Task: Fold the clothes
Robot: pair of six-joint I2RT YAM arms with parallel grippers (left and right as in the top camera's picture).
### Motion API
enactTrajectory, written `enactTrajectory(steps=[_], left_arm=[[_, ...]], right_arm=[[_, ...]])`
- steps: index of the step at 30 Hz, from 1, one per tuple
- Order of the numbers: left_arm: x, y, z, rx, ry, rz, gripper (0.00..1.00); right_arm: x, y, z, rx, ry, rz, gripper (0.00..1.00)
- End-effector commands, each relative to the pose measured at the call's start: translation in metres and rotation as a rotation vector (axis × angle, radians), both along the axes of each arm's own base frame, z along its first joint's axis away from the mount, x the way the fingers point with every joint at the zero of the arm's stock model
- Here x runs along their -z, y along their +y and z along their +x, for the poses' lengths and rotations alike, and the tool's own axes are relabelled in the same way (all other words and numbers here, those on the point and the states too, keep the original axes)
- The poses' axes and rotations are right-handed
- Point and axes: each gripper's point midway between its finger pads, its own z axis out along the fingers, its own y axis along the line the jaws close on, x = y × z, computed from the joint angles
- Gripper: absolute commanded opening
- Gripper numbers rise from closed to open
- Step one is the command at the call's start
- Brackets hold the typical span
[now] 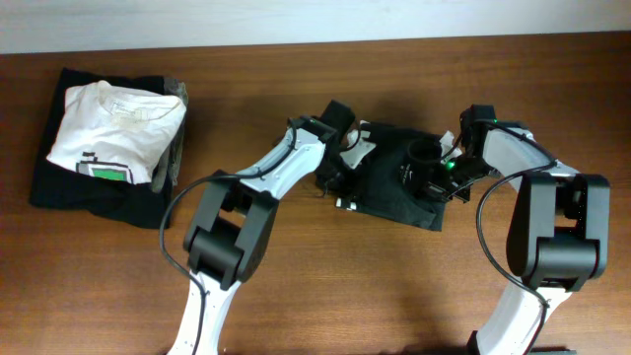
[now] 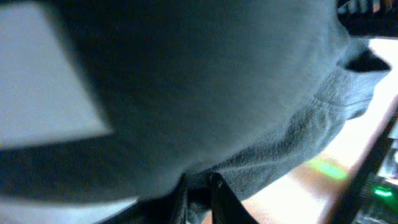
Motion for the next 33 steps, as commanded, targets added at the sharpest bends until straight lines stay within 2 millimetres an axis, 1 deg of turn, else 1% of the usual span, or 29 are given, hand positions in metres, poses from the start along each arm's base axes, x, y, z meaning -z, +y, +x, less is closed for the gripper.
enactTrajectory(steps=[1,2,3,4,5,6,7,8,9,10,11,12,14,15,16,17,18,19,21,23,25,27,29,31,32,33], left_arm=[[0.018,0.031,0.012,-0.117,0.086,0.064,0.20],[0.012,0.041,0.021,-0.146,0.082,0.058,0.22],[0.005,0.050,0.029,-0.173,0.082,0.051,0.28],[-0.006,0.060,0.038,-0.201,0.080,0.039,0.33],[-0.026,0.069,0.049,-0.230,0.070,0.001,0.39],[-0.053,0.073,0.063,-0.254,0.046,-0.077,0.49],[-0.077,0.074,0.081,-0.269,-0.006,-0.155,0.62],[-0.088,0.074,0.094,-0.274,-0.050,-0.201,0.73],[-0.093,0.070,0.106,-0.267,-0.105,-0.238,0.84],[-0.096,0.068,0.110,-0.263,-0.127,-0.253,0.86],[-0.102,0.062,0.114,-0.248,-0.152,-0.298,0.93],[-0.107,0.056,0.119,-0.234,-0.180,-0.337,0.95],[-0.103,0.051,0.123,-0.222,-0.198,-0.348,0.98],[-0.089,0.044,0.119,-0.210,-0.176,-0.341,0.98],[-0.071,0.039,0.114,-0.204,-0.137,-0.325,0.98],[-0.056,0.037,0.112,-0.203,-0.109,-0.313,0.98],[-0.043,0.036,0.109,-0.202,-0.080,-0.310,0.98],[-0.035,0.032,0.104,-0.194,-0.039,-0.334,0.98],[-0.028,0.025,0.096,-0.178,0.007,-0.363,0.98],[-0.026,0.015,0.087,-0.135,-0.003,-0.365,0.98],[-0.024,0.007,0.079,-0.089,-0.018,-0.360,0.99],[0.000,0.007,0.071,-0.080,-0.034,-0.239,0.99],[0.021,-0.003,0.058,-0.054,-0.009,-0.196,0.99],[0.027,-0.017,0.043,-0.021,0.036,-0.231,0.99],[0.024,-0.027,0.035,0.000,0.064,-0.275,0.98],[0.022,-0.039,0.026,0.025,0.086,-0.323,0.93]], right_arm=[[0.021,-0.015,-0.024,0.001,0.095,-0.106,0.04],[0.019,-0.015,-0.024,0.001,0.100,-0.105,0.04],[0.015,-0.015,-0.023,-0.004,0.103,-0.104,0.04],[0.008,-0.015,-0.021,-0.018,0.094,-0.100,0.04],[-0.005,-0.012,-0.014,-0.050,0.055,-0.081,0.04],[-0.024,-0.008,-0.006,-0.075,0.001,-0.054,0.04],[-0.045,-0.005,0.004,-0.091,-0.066,-0.039,0.04],[-0.058,-0.003,0.011,-0.089,-0.113,-0.028,0.04],[-0.060,-0.003,0.014,-0.088,-0.131,-0.028,0.04],[-0.060,-0.003,0.016,-0.084,-0.136,-0.030,0.04],[-0.057,-0.003,0.019,-0.084,-0.148,-0.031,0.04],[-0.057,-0.004,0.028,-0.081,-0.182,-0.035,0.04],[-0.057,-0.006,0.048,-0.080,-0.266,-0.046,0.04],[-0.058,-0.007,0.058,-0.060,-0.301,-0.055,0.04],[-0.057,-0.008,0.065,-0.042,-0.319,-0.058,0.04],[-0.054,-0.009,0.068,-0.026,-0.318,-0.058,0.04],[-0.049,-0.011,0.068,-0.004,-0.299,-0.067,0.04],[-0.038,-0.017,0.067,0.038,-0.256,-0.102,0.04],[-0.017,-0.025,0.062,0.064,-0.194,-0.146,0.04],[0.004,-0.025,0.052,0.105,-0.105,-0.147,0.04],[0.011,-0.025,0.049,0.109,-0.081,-0.147,0.04],[0.016,-0.026,0.047,0.108,-0.066,-0.151,0.04],[0.017,-0.028,0.046,0.108,-0.061,-0.166,0.04],[0.017,-0.028,0.046,0.108,-0.060,-0.166,0.04],[0.017,-0.028,0.046,0.108,-0.061,-0.165,0.04],[0.017,-0.028,0.046,0.108,-0.061,-0.165,0.04]])
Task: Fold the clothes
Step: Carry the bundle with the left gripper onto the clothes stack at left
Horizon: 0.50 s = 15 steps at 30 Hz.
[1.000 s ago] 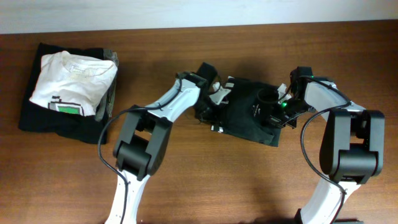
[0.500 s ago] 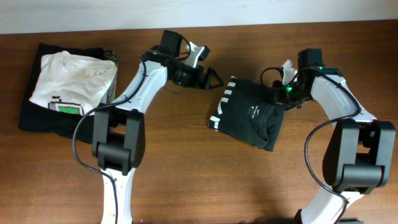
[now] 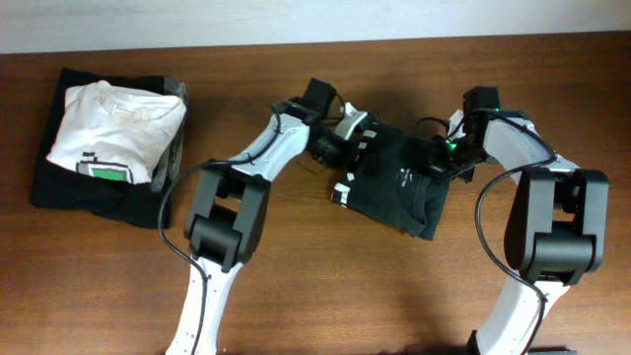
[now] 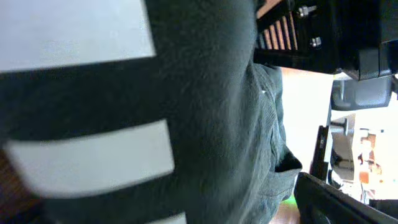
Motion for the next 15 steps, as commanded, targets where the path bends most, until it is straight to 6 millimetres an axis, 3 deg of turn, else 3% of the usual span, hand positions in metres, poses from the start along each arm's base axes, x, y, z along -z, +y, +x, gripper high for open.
enactTrajectory(steps=[1,2,4,5,6,8,10,12,15], left_arm=[[0.046,-0.022,-0.037,0.087,0.111,-0.026,0.82],[0.046,-0.027,-0.042,0.100,0.110,-0.027,0.70],[0.046,-0.032,-0.043,0.109,0.096,-0.033,0.23],[0.045,-0.032,-0.042,0.109,0.089,-0.037,0.09],[0.046,-0.030,-0.040,0.103,0.089,-0.035,0.02],[0.042,-0.021,-0.035,0.081,0.114,-0.026,0.01],[0.027,0.001,-0.021,0.045,0.152,-0.007,0.00],[-0.005,0.032,0.004,0.001,0.151,-0.006,0.01],[-0.082,0.097,0.067,-0.150,0.067,-0.044,0.01]], right_arm=[[0.021,-0.007,-0.010,0.012,0.067,-0.051,0.04],[0.021,-0.007,-0.011,0.012,0.071,-0.051,0.04],[0.021,-0.007,-0.015,0.011,0.086,-0.049,0.04],[0.021,-0.006,-0.018,0.011,0.100,-0.048,0.04],[0.020,-0.006,-0.025,0.011,0.128,-0.046,0.04],[0.008,-0.009,-0.033,0.023,0.147,-0.035,0.04],[-0.021,-0.018,-0.032,0.023,0.104,-0.040,0.04],[-0.063,-0.030,-0.028,0.023,0.020,-0.052,0.04],[-0.125,-0.035,-0.023,0.017,-0.136,-0.079,0.05]])
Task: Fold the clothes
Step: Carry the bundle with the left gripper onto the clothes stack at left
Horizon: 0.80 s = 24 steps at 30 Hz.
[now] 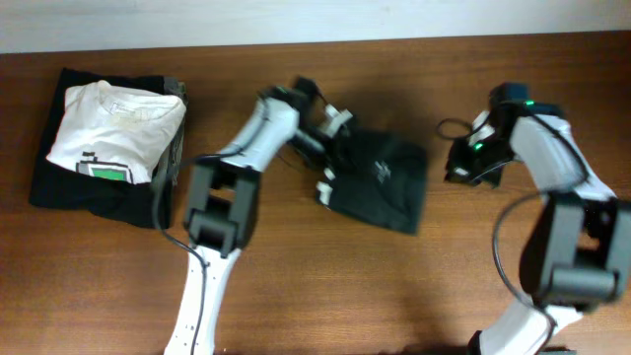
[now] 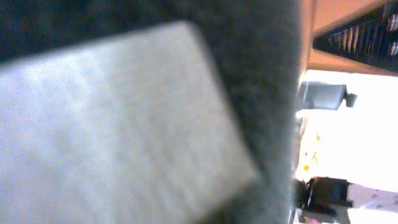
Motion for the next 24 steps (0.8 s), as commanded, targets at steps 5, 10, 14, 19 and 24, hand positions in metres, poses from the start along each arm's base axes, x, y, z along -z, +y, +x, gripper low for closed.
enactTrajectory(steps=[5,10,14,19,24], left_arm=[[-0.174,0.188,0.144,-0.450,-0.396,-0.089,0.01],[-0.198,0.343,0.158,-0.744,-0.451,-0.044,0.00],[-0.180,0.424,0.115,-0.888,-0.288,0.022,0.00],[-0.134,0.500,0.066,-0.978,-0.152,0.380,0.01],[-0.128,0.526,0.052,-0.999,-0.148,0.539,0.61]], right_arm=[[-0.081,-0.004,0.010,-0.028,-0.237,-0.057,0.05],[-0.080,-0.004,0.007,-0.028,-0.221,-0.055,0.05],[-0.080,-0.004,0.007,-0.028,-0.221,-0.055,0.05],[-0.081,-0.004,0.008,-0.028,-0.228,-0.057,0.05],[-0.081,-0.004,0.008,-0.028,-0.227,-0.056,0.05]])
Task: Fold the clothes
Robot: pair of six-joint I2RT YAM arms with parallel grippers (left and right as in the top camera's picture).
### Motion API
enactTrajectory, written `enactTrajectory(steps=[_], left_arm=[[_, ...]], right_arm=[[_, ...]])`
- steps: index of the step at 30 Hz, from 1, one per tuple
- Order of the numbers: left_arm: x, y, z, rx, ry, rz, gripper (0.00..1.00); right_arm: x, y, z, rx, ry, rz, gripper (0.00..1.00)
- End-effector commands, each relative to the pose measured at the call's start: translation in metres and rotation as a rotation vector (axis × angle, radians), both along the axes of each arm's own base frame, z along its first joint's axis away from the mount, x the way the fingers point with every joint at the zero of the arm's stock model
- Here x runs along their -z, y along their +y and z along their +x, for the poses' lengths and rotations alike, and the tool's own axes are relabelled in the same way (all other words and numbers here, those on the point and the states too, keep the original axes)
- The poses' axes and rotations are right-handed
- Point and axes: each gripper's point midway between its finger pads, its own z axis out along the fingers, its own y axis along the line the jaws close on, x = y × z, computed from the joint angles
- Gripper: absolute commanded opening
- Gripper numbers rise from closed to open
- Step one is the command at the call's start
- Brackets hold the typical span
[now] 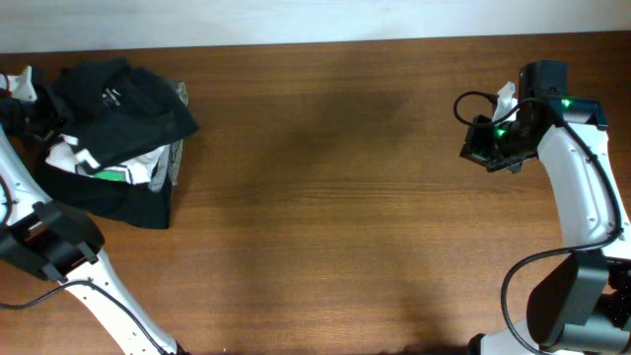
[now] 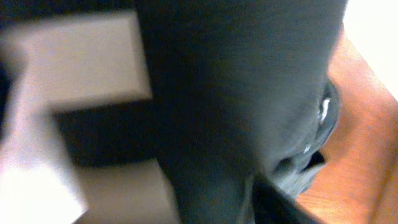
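A folded black garment (image 1: 123, 94) with white stripes lies rumpled on top of the clothes stack at the far left, covering most of the white shirt (image 1: 108, 166) under it. My left gripper (image 1: 22, 97) is at the garment's left edge. The left wrist view is filled by the dark cloth (image 2: 236, 93) and a white stripe (image 2: 81, 59) pressed close against the camera, so the gripper appears shut on it. My right gripper (image 1: 485, 148) hovers over bare table at the far right, and its jaws are too dark to read.
The stack also holds a black garment (image 1: 108, 205) at the bottom and a grey one (image 1: 175, 158) at its right side. The brown wooden table (image 1: 315, 197) stretches between the stack and the right arm. A wall edge runs along the top.
The black garment was near the table's middle with my left gripper at its left edge. Now both are at the far left, with the garment on the stack. The right gripper has shifted slightly right.
Both grippers were on the black garment right of centre. Then it lay folded smaller with a gripper at each end. Then the right gripper was clear of it and the garment sat further left, held by the left gripper. Now it rests on the stack.
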Motion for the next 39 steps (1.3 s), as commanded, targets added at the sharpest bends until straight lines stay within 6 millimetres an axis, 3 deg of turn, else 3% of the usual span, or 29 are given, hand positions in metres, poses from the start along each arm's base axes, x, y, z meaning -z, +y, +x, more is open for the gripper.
enactTrajectory(steps=[1,3,5,7,8,11,13,15,17,18,20,24,32,33,35,37,39], left_arm=[[-0.022,0.024,-0.015,-0.029,0.004,0.151,0.65],[-0.070,0.041,-0.037,-0.081,-0.029,0.304,0.85],[-0.119,0.042,-0.057,-0.117,-0.085,0.425,0.93],[-0.192,-0.005,-0.069,-0.013,-0.308,0.434,0.94],[-0.225,-0.041,-0.074,0.096,-0.433,0.440,0.94],[-0.285,-0.137,-0.100,0.354,-0.637,0.566,0.95],[-0.302,-0.160,-0.119,0.352,-0.646,0.671,0.99],[-0.321,-0.166,-0.146,0.212,-0.636,0.719,0.99],[-0.335,-0.178,-0.178,0.184,-0.677,0.697,0.99],[-0.336,-0.181,-0.187,0.186,-0.685,0.697,0.99],[-0.336,-0.184,-0.215,0.189,-0.691,0.698,0.99],[-0.343,-0.187,-0.241,0.177,-0.727,0.706,0.99],[-0.349,-0.188,-0.254,0.167,-0.758,0.714,0.99],[-0.349,-0.188,-0.254,0.167,-0.758,0.714,0.99],[-0.349,-0.188,-0.254,0.167,-0.758,0.713,0.99],[-0.349,-0.188,-0.254,0.167,-0.758,0.714,0.99],[-0.349,-0.188,-0.254,0.167,-0.758,0.713,0.99]], right_arm=[[-0.001,0.000,0.000,-0.011,-0.001,-0.011,0.05],[-0.001,0.000,-0.001,-0.011,0.002,-0.010,0.05],[-0.001,0.001,0.000,-0.011,0.001,-0.010,0.05],[-0.005,0.000,0.004,-0.012,-0.019,-0.013,0.06],[-0.017,0.001,0.008,-0.017,-0.051,-0.006,0.06],[-0.092,0.022,0.013,-0.151,-0.288,0.045,0.12],[-0.141,0.034,-0.001,-0.223,-0.437,0.045,0.22],[-0.190,0.059,-0.033,-0.325,-0.590,0.076,0.44],[-0.215,0.071,-0.064,-0.356,-0.654,0.063,0.94],[-0.221,0.073,-0.072,-0.359,-0.669,0.060,0.99],[-0.230,0.074,-0.084,-0.361,-0.698,0.051,0.99],[-0.228,0.075,-0.088,-0.358,-0.682,0.058,0.99],[-0.216,0.071,-0.087,-0.351,-0.630,0.046,0.99],[-0.213,0.057,-0.084,-0.346,-0.635,-0.048,0.99],[-0.226,0.054,-0.087,-0.514,-0.784,-0.234,0.99],[-0.241,0.068,-0.110,-0.709,-0.995,-0.418,0.99],[-0.231,0.073,-0.143,-0.803,-1.097,-0.534,0.99]])
